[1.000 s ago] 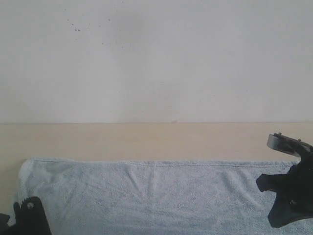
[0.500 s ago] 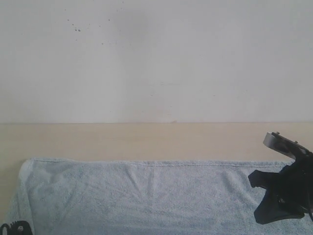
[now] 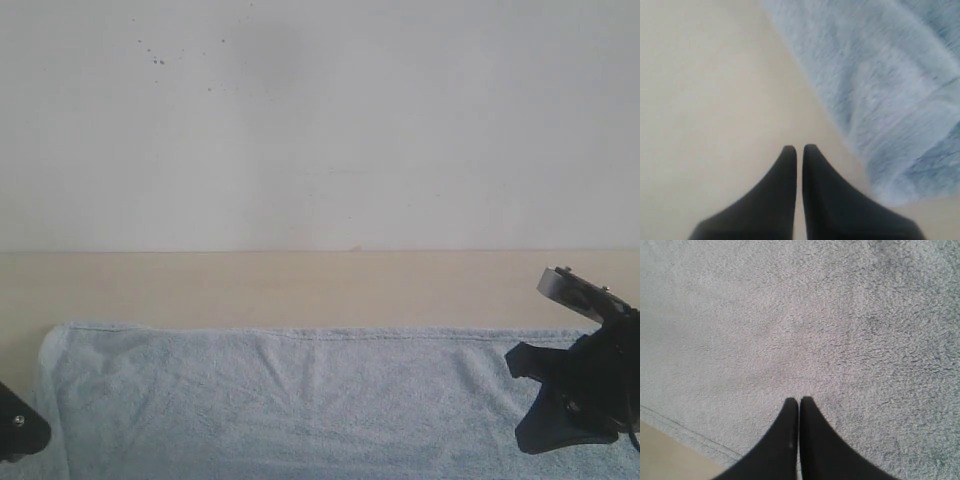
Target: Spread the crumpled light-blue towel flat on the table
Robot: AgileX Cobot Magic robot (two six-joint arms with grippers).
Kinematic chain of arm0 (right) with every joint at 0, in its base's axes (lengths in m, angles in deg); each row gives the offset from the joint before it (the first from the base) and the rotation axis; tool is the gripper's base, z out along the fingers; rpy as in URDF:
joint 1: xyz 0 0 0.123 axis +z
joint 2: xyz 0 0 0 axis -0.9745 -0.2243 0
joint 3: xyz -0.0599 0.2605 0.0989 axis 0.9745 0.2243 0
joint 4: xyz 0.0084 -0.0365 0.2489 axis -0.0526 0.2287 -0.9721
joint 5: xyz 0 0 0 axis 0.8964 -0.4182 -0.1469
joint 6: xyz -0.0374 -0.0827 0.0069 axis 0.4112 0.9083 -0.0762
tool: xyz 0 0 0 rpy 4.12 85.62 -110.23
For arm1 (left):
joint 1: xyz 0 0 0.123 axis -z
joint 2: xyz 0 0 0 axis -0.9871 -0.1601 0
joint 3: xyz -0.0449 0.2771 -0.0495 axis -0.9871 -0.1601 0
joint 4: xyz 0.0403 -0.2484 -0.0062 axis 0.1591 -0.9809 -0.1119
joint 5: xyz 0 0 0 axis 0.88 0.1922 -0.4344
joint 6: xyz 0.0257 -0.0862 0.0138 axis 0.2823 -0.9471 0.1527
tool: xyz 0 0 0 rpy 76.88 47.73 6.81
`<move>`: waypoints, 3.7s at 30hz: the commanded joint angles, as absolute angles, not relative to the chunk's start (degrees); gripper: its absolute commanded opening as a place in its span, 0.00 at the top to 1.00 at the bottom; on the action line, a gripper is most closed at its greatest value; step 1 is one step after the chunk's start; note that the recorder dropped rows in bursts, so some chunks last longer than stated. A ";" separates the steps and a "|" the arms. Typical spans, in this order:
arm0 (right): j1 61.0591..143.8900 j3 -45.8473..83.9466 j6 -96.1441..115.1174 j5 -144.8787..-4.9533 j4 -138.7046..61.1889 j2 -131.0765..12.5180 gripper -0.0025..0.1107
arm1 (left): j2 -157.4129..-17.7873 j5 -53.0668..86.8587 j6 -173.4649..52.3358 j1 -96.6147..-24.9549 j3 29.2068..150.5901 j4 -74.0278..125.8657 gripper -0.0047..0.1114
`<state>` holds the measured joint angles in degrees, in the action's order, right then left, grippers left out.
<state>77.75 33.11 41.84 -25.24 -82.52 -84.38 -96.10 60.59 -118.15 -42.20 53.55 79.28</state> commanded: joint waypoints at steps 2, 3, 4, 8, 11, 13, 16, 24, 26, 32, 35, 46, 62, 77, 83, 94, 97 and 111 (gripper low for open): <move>77.74 33.29 42.57 -25.44 -82.69 -84.21 0.98 | -92.24 37.33 -103.90 -41.88 52.67 70.11 0.92; 77.74 33.29 42.57 -25.44 -82.69 -84.21 0.98 | -92.11 32.75 -98.88 -41.88 51.80 67.64 0.92; 77.74 33.29 42.57 -25.44 -82.69 -84.21 0.98 | -92.11 27.97 -94.20 -41.88 50.59 65.08 0.92; 77.74 33.29 43.06 -25.57 -82.69 -84.21 0.98 | -95.27 28.08 -88.17 -41.88 47.94 63.44 0.92; 77.74 33.29 43.21 -25.12 -82.69 -84.21 0.98 | -98.78 33.89 -88.28 -41.88 49.43 64.79 0.92; 77.74 33.29 43.21 -23.70 -82.71 -84.21 0.98 | -101.37 37.96 -90.15 -41.88 50.23 66.37 0.92; 77.74 33.29 43.21 -22.01 -83.42 -84.21 0.98 | -105.46 47.58 -101.26 -42.96 51.98 71.41 0.92; 77.74 33.29 44.09 -21.51 -86.42 -84.21 0.98 | -108.10 72.42 -129.36 -43.05 53.62 81.91 0.92; 77.74 33.29 45.09 -21.51 -87.67 -84.21 0.98 | -108.10 70.88 -129.52 -43.05 53.62 78.90 0.92; 77.74 33.29 45.75 -21.93 -88.79 -84.21 0.98 | -104.98 56.10 -129.23 -42.93 53.62 76.71 0.92; 77.74 33.29 46.33 -22.68 -88.79 -84.21 0.98 | -101.59 49.33 -128.00 -42.93 53.62 79.08 0.92; 77.63 33.29 37.34 -42.48 -68.07 -84.21 0.98 | -93.80 52.73 -158.69 -42.93 56.72 101.74 0.92; 77.53 3.55 22.90 -36.82 -53.83 -101.01 0.98 | -94.26 57.79 -168.32 -49.79 64.81 125.87 0.92; 73.47 2.67 24.34 -35.66 -45.24 -105.19 0.98 | -105.62 2.45 -173.58 -66.29 74.25 123.61 0.92; 69.67 2.67 24.34 -36.91 -45.30 -108.33 0.98 | -105.62 0.41 -172.88 -66.29 74.52 122.48 0.92; 69.50 2.67 24.77 -45.12 -43.06 -115.46 0.98 | -105.62 -11.88 -172.88 -66.29 74.52 116.92 0.92; 69.09 2.67 21.89 -45.22 -39.09 -115.56 0.98 | -105.62 -11.63 -172.88 -66.29 74.52 116.81 0.92; 58.20 2.67 27.91 -43.66 -50.86 -115.34 0.98 | -105.62 -7.67 -169.41 -66.29 74.52 113.38 0.92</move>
